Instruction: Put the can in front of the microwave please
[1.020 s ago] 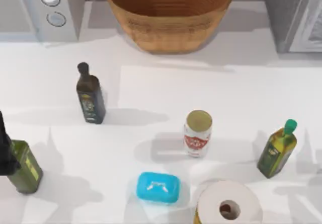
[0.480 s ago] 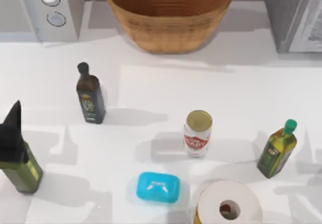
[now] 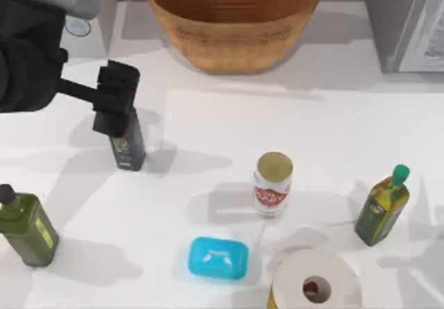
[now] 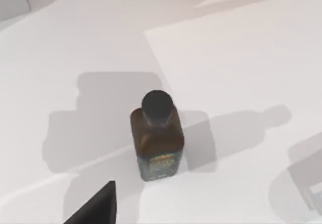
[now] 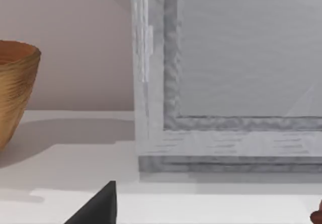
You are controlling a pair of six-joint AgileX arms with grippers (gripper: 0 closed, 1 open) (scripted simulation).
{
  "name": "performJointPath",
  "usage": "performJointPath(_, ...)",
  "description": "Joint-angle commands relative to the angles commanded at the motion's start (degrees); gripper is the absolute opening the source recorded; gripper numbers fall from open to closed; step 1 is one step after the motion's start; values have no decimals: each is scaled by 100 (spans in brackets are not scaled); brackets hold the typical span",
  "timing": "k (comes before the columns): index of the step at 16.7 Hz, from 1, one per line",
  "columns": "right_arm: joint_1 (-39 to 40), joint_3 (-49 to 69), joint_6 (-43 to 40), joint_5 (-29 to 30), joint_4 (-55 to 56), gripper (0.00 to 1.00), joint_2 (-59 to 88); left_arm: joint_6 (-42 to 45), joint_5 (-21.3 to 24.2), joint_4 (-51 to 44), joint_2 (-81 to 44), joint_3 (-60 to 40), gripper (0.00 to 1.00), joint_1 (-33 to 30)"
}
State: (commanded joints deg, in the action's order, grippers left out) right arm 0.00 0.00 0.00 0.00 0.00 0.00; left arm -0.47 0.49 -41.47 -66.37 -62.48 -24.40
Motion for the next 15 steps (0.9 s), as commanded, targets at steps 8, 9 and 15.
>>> performJointPath(8,0,0,0,0,0,100,0,-56,19,-2829,-4728,-4234,100,-1589)
performJointPath(9,0,0,0,0,0,100,0,-60,16,-3086,-5133,-4646,100,-1744)
performJointPath(15,0,0,0,0,0,100,0,-73,-24,-4022,-6677,-6285,100,-2327)
